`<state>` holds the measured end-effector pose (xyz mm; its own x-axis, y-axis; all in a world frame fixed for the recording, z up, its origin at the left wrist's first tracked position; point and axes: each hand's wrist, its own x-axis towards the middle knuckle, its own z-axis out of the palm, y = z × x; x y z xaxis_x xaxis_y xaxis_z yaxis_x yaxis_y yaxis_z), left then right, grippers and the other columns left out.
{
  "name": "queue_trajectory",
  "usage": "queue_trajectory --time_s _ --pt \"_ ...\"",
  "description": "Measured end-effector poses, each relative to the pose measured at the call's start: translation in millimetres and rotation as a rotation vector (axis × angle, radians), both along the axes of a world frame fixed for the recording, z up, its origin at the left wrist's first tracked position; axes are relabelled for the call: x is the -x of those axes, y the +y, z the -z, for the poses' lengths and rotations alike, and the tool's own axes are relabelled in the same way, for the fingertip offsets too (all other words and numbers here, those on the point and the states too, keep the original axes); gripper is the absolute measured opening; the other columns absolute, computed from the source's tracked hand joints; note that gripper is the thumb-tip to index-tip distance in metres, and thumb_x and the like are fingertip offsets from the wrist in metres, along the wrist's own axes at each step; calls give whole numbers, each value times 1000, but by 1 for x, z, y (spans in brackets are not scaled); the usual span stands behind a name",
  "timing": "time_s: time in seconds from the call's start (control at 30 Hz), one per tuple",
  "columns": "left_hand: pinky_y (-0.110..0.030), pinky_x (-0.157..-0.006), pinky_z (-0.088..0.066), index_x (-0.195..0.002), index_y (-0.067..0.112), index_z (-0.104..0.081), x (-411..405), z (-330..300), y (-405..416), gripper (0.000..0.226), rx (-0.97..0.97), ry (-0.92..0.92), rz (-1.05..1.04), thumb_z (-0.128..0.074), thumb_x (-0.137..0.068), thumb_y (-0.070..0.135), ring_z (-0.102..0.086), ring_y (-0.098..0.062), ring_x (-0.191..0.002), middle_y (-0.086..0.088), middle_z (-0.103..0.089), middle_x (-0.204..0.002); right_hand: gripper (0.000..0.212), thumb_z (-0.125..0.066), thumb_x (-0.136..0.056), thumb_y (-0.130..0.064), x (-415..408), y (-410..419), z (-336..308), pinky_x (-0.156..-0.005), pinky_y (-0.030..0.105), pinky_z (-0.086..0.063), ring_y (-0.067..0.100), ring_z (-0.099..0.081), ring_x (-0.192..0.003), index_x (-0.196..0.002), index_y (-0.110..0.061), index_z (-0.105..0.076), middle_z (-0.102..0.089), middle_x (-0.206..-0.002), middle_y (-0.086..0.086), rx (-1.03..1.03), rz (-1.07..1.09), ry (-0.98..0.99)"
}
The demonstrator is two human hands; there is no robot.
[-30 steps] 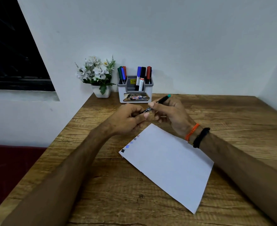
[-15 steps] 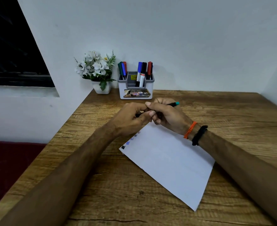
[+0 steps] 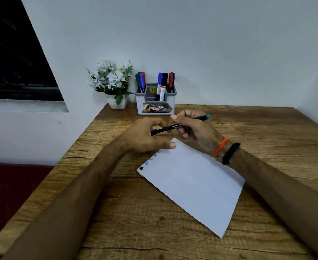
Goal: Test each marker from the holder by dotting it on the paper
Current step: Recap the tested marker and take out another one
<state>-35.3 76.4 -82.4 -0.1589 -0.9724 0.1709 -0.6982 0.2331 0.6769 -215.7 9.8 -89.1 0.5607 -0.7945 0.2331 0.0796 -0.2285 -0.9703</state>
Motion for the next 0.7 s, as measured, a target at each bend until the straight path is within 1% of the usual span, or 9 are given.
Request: queue_trajectory --time_s 0.17,0.27,0.37,0.47,0.5,0.53,0.57,0.6,0.7 --pt "-28 -86 -48 -114 31 -59 -18 -13 6 61 -307 -118 -5 -87 -60 39 -58 -6 -94 9 -55 -115 24 -53 -96 -24 9 1 -1 -45 20 -41 14 -56 -50 -100 -10 -71 -67 -66 9 -113 -18 18" --pt "-23 -82 -43 -119 32 -59 -21 -14 6 69 -326 -185 22 -88 -57 39 -56 -7 -100 7 -47 -129 32 -45 -100 -19 9 8 1 -49 21 -47 16 -64 -55 -101 -1 -72 -72 -77 16 -200 -69 13" --pt "-26 -87 -44 -120 33 -59 -23 -13 6 79 -339 -193 24 -87 -47 46 -57 -10 -107 6 -45 -140 27 -54 -98 -17 7 16 6 -50 22 -51 16 -67 -57 -96 2 -73 -72 -81 19 -175 -64 50" --pt "-24 -83 -47 -118 34 -60 -22 -12 7 79 -340 -175 28 -89 -46 45 -60 -2 -90 9 -50 -124 19 -64 -91 -6 6 24 8 -47 22 -51 14 -64 -53 -96 12 -68 -70 -75 19 -77 -13 105" --pt "-23 -81 -47 -118 34 -60 -22 -12 7 77 -333 -178 28 -90 -48 43 -60 1 -84 -3 -56 -125 17 -65 -90 -3 5 25 9 -47 22 -52 13 -64 -52 -97 12 -68 -69 -74 18 -62 -3 122" --pt "-20 -76 -48 -120 32 -59 -21 -12 7 75 -324 -174 27 -91 -52 38 -59 5 -75 -2 -60 -110 16 -65 -90 -1 4 27 9 -47 22 -52 13 -63 -52 -97 12 -68 -69 -73 17 -59 1 137" --pt "-16 -68 -45 -121 28 -59 -20 -13 7 73 -321 -167 28 -90 -56 31 -56 8 -61 -17 -42 -119 14 -64 -90 0 4 28 10 -47 22 -53 14 -63 -52 -98 11 -68 -69 -72 17 -61 3 151" --pt "-14 -61 -41 -123 25 -58 -19 -14 8 71 -322 -166 29 -90 -59 26 -53 7 -50 0 -34 -122 14 -63 -90 1 3 28 10 -48 23 -54 15 -64 -52 -98 11 -69 -69 -73 17 -62 8 160" --pt "-16 -57 -38 -124 23 -57 -15 -19 12 71 -327 -180 15 -89 -61 23 -51 4 -43 -16 -42 -124 12 -65 -88 3 3 30 13 -52 25 -57 16 -66 -54 -96 9 -72 -71 -73 18 -42 38 173"
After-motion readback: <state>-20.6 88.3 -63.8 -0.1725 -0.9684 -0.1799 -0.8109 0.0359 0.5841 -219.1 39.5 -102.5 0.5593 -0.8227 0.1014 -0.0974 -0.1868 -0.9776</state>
